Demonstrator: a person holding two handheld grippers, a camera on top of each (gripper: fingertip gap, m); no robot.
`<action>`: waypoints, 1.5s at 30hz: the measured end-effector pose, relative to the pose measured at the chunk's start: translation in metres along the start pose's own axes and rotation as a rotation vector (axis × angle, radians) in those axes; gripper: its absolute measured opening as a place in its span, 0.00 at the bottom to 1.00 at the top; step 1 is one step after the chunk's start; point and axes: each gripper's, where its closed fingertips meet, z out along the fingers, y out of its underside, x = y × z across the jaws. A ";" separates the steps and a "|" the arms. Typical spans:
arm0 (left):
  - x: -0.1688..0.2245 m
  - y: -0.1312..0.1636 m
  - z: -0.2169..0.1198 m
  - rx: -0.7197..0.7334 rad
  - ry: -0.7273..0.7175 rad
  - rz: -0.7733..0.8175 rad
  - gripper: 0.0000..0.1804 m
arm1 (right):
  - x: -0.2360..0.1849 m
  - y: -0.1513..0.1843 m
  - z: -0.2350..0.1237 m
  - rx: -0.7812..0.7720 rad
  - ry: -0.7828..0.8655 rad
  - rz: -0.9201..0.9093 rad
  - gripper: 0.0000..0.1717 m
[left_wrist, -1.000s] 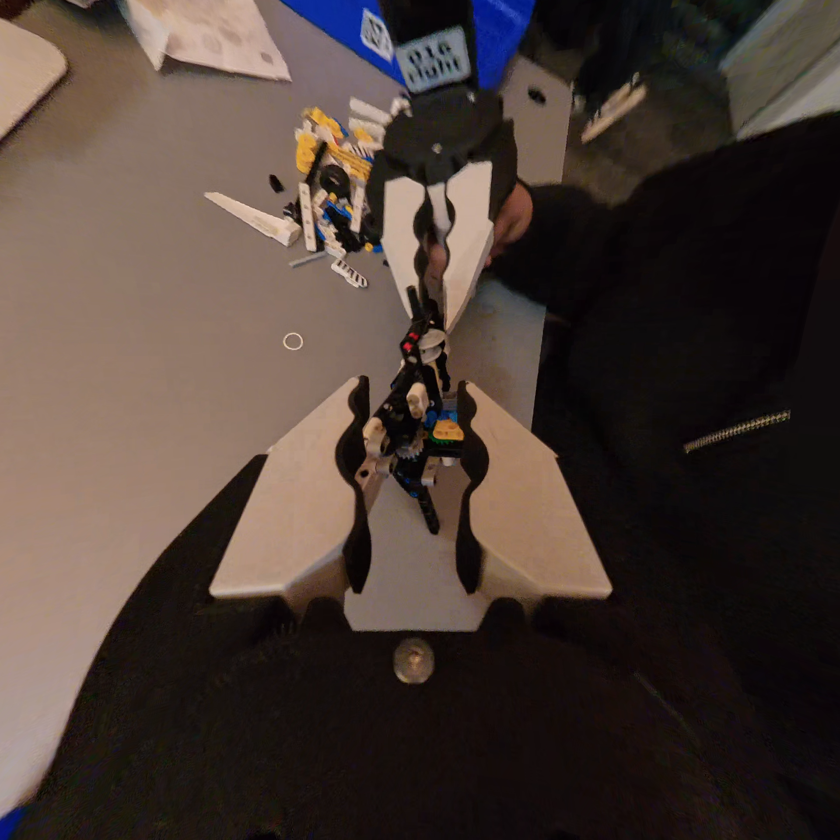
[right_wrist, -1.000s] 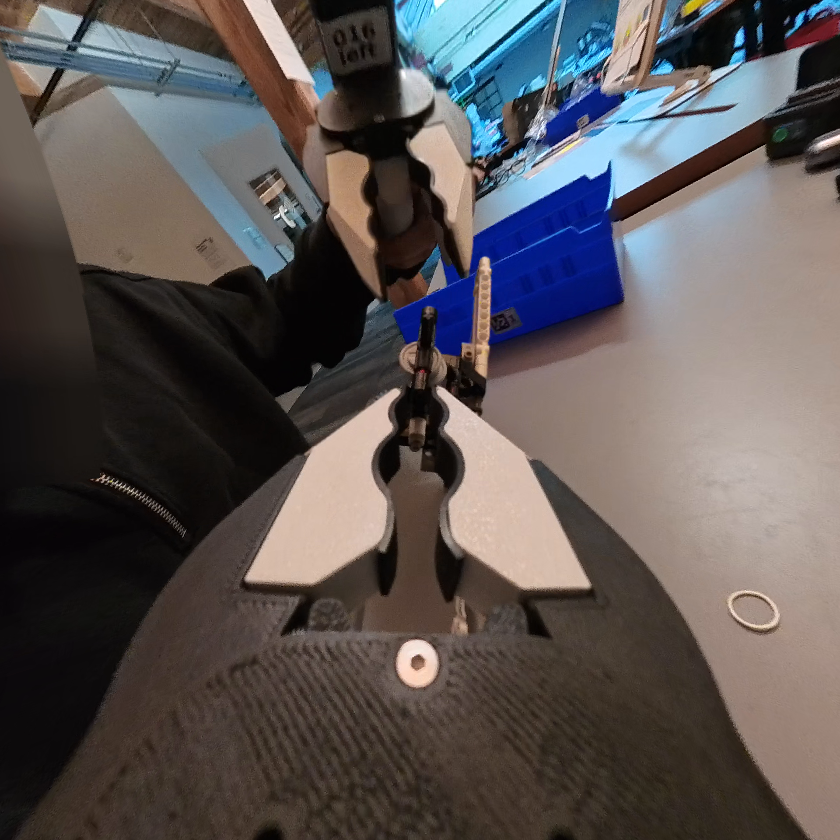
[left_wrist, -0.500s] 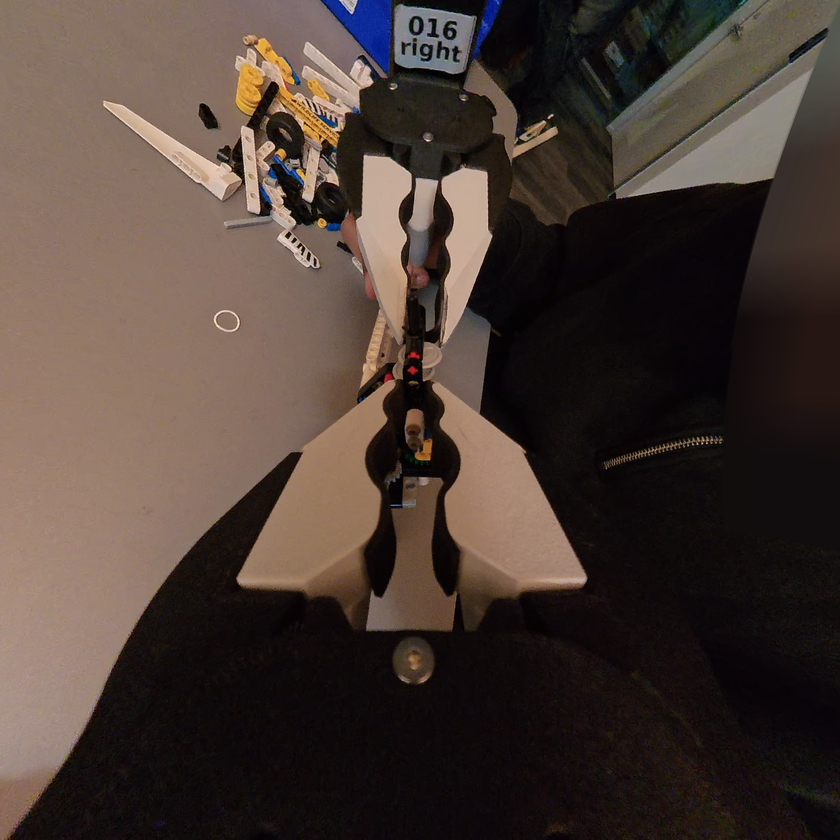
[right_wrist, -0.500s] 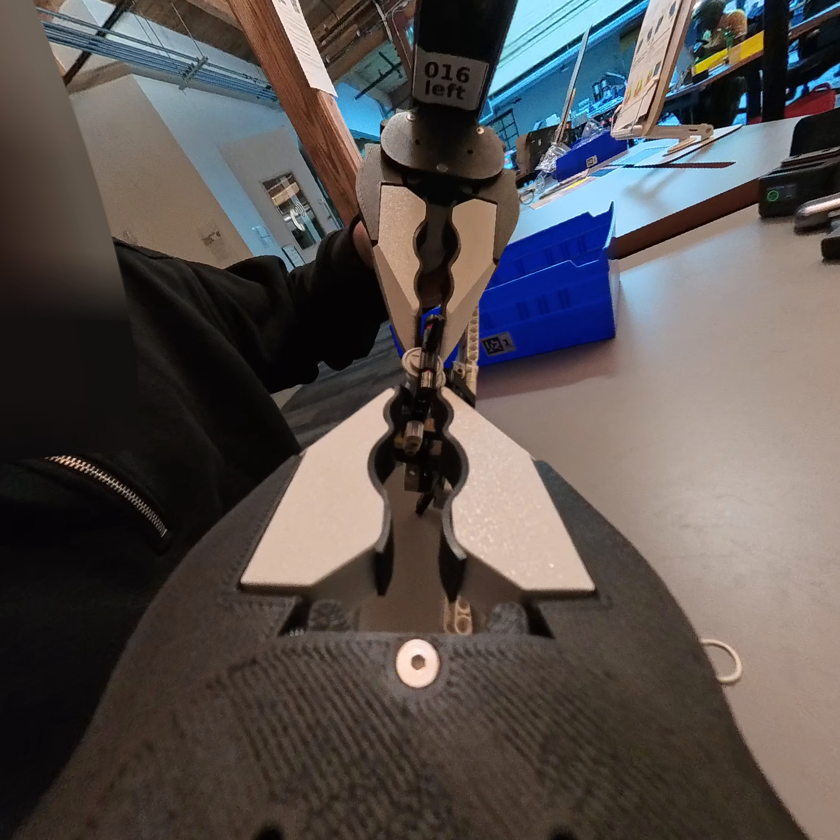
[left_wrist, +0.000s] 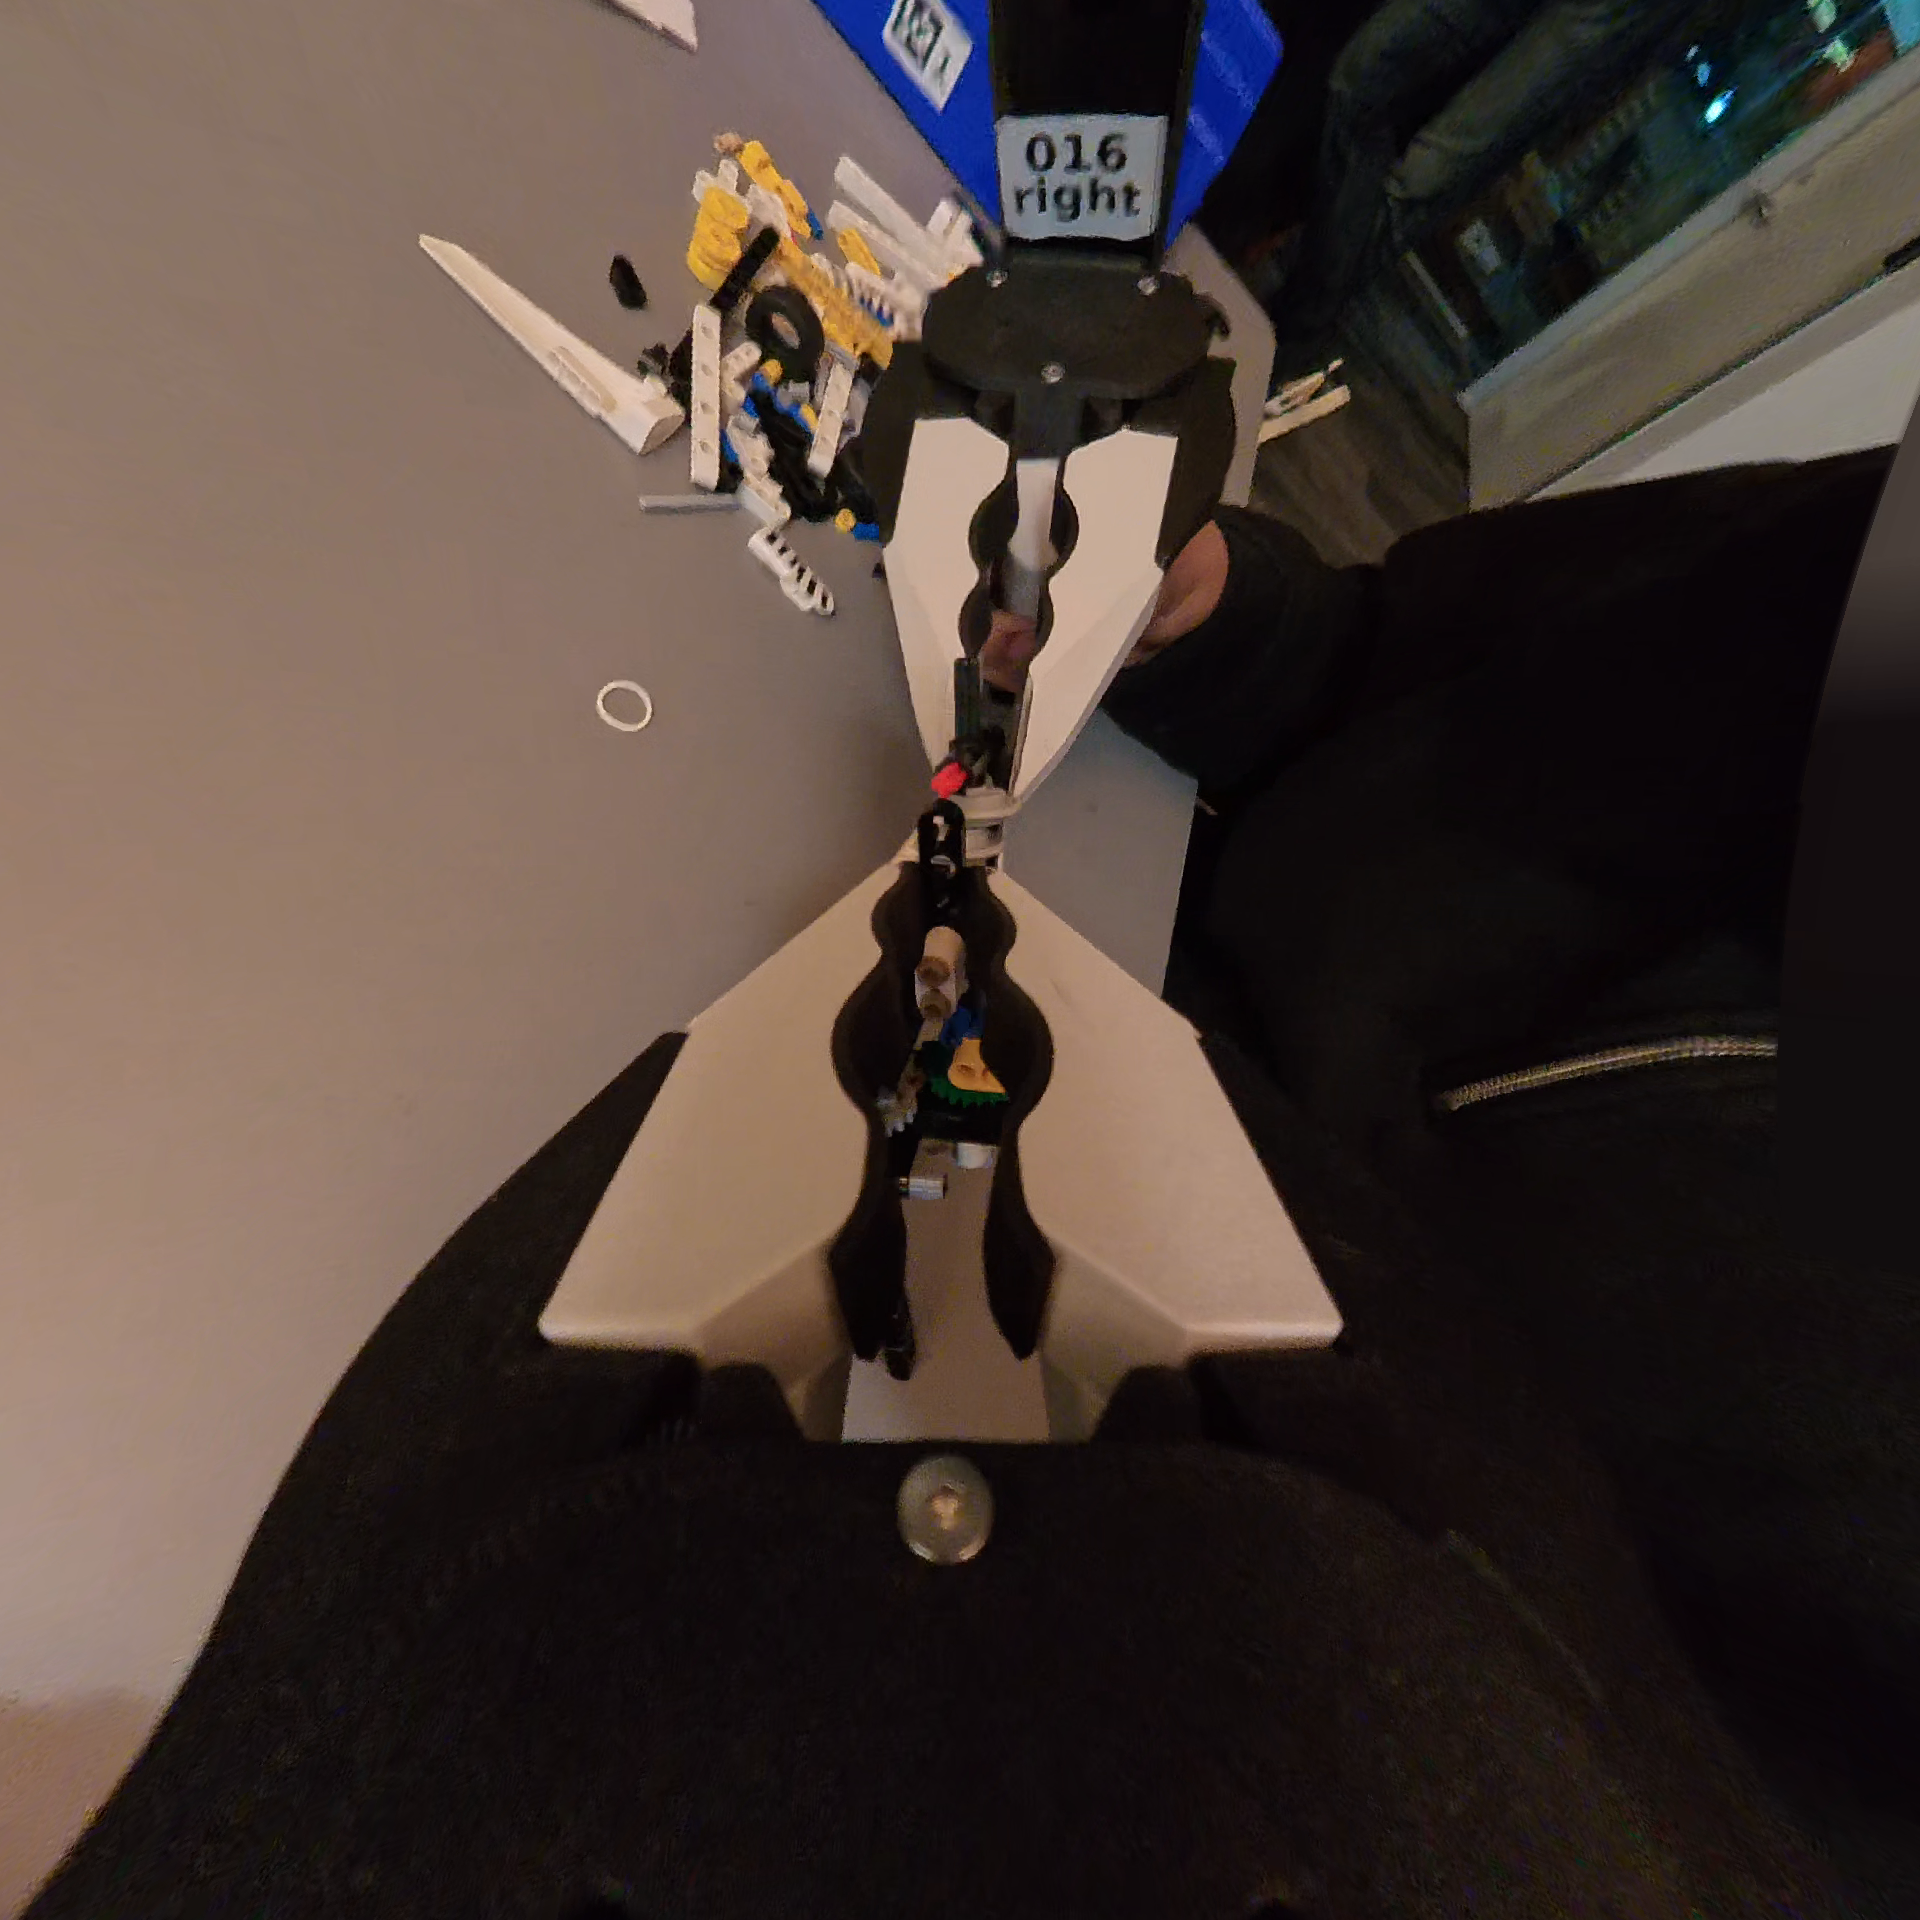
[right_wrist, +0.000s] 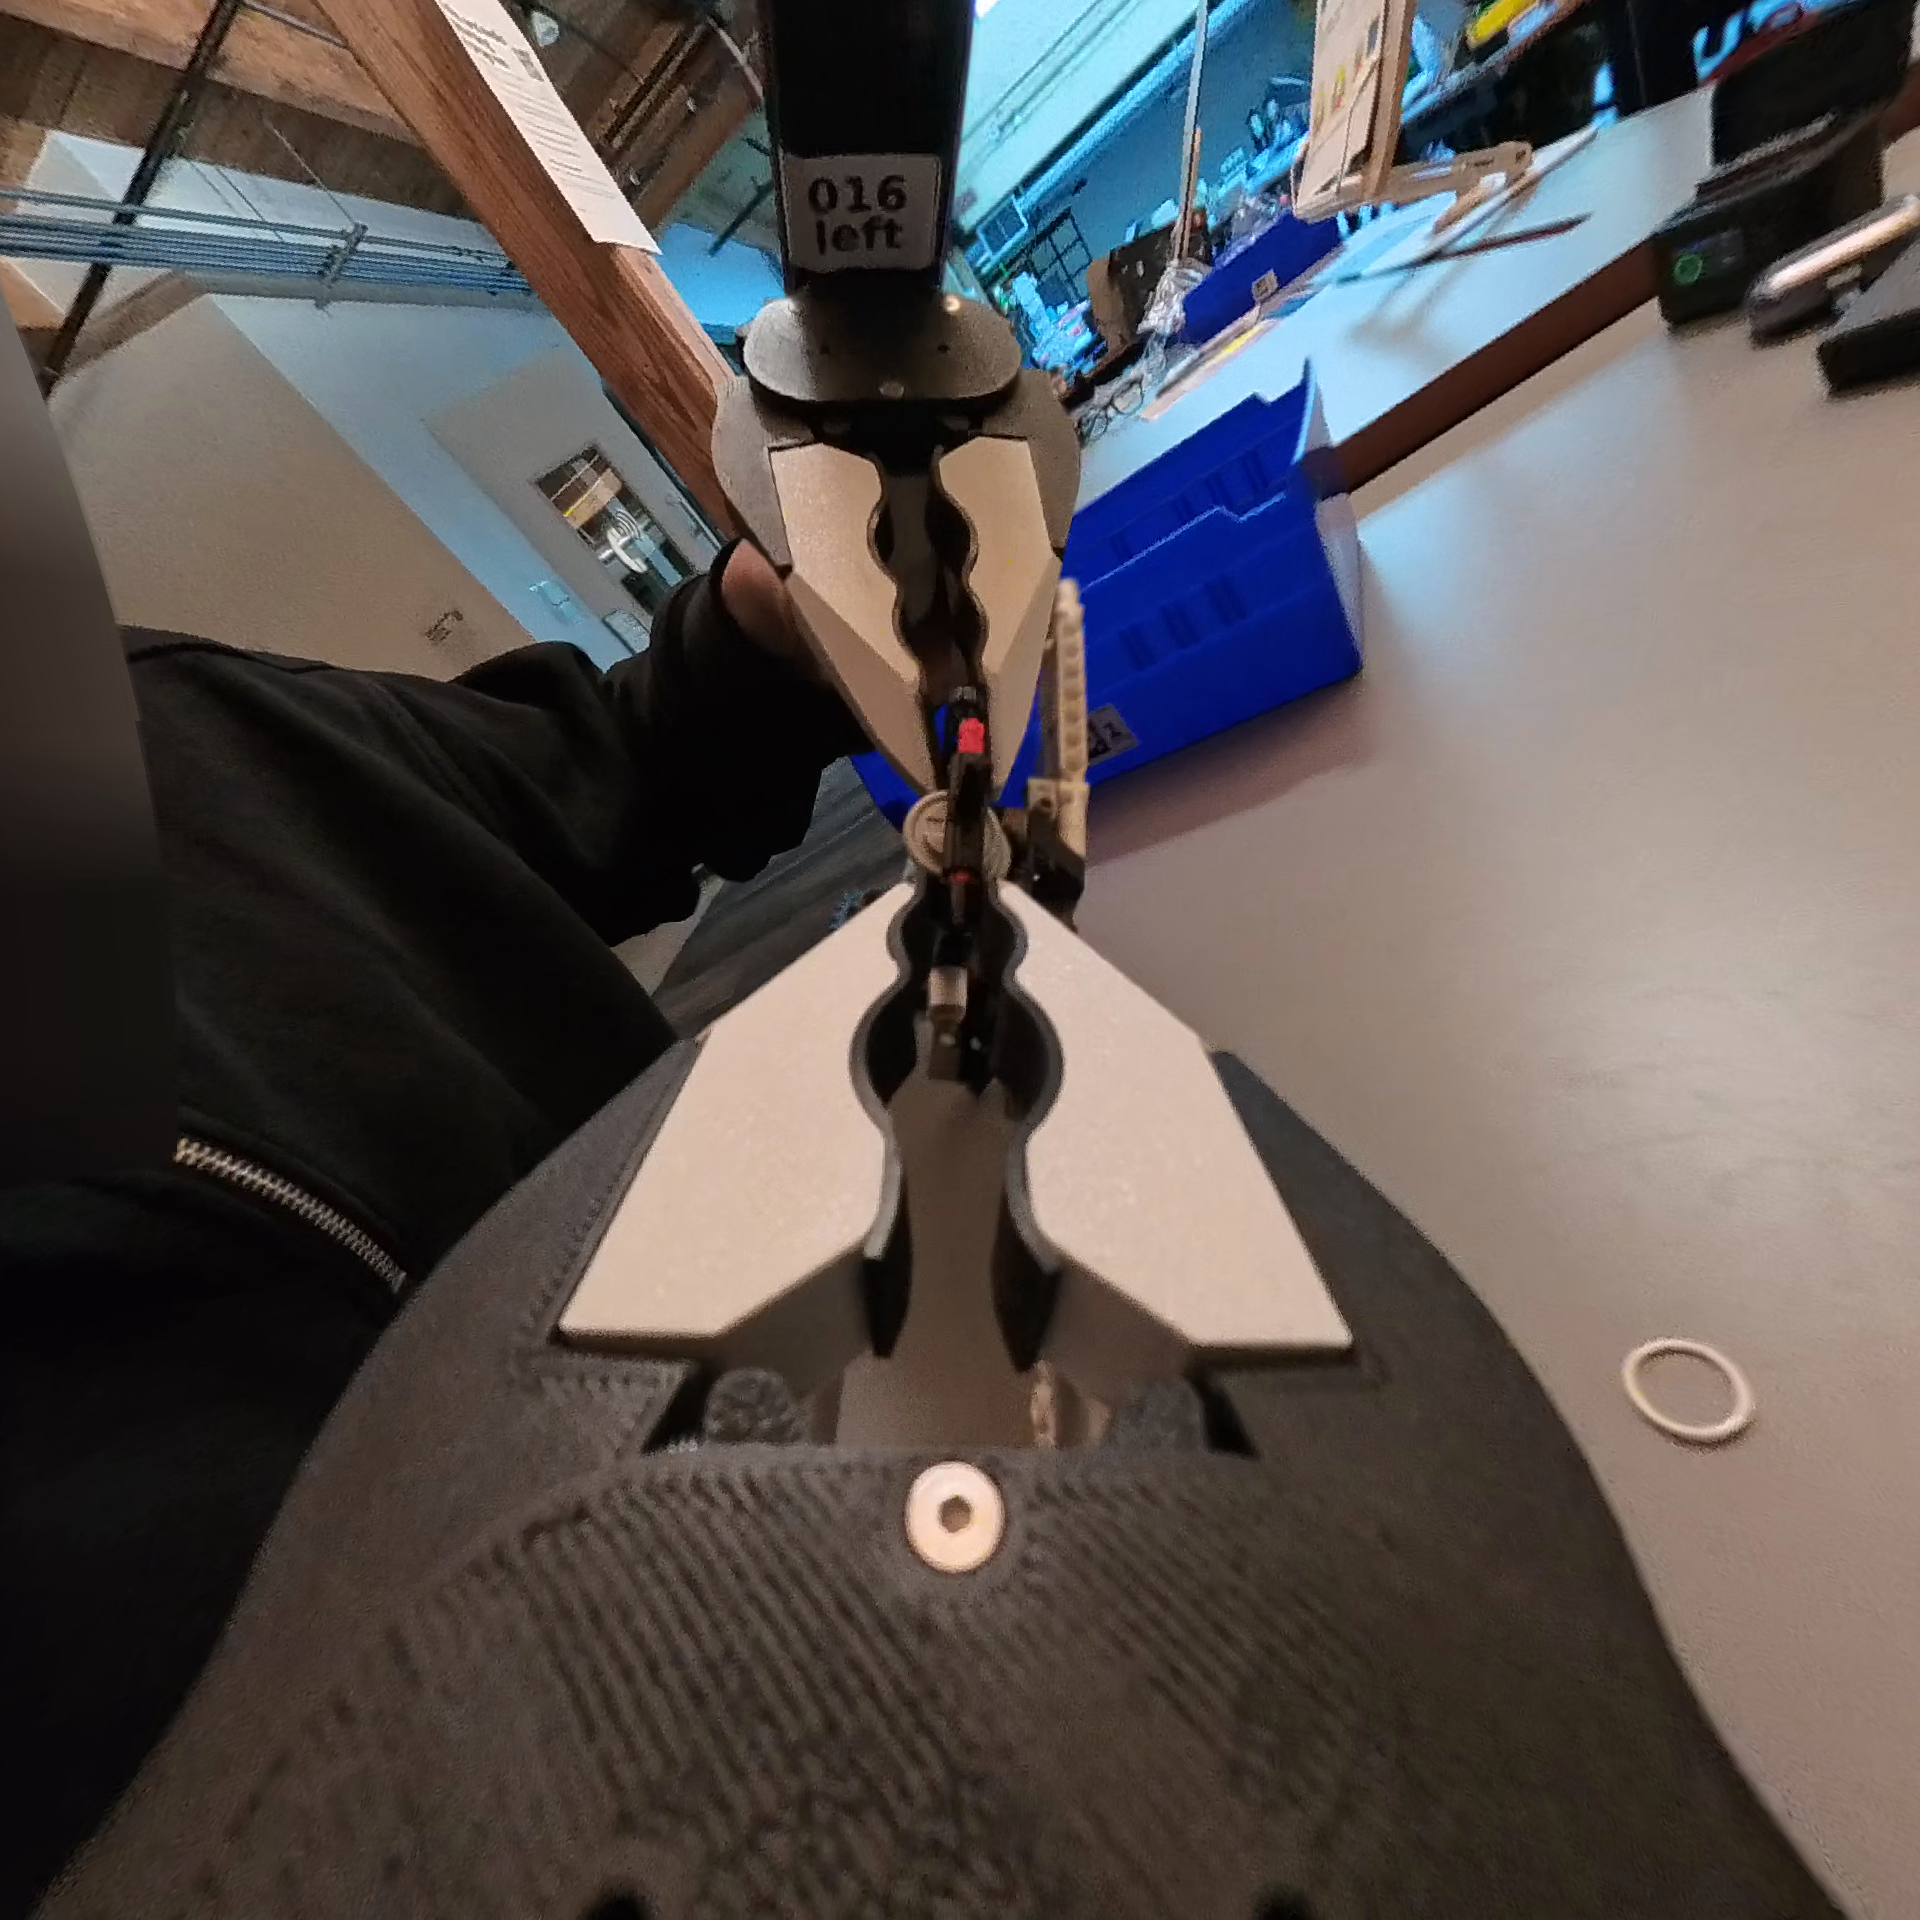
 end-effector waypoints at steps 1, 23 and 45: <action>-0.003 0.003 0.000 -0.006 -0.008 -0.007 0.04 | 0.002 0.004 0.002 -0.017 0.005 0.007 0.04; -0.005 0.014 0.020 -0.013 0.047 -0.043 0.03 | 0.011 0.011 0.006 0.047 -0.041 0.100 0.03; -0.007 0.019 0.021 0.064 0.016 -0.082 0.04 | 0.014 0.010 0.000 0.112 0.049 0.077 0.04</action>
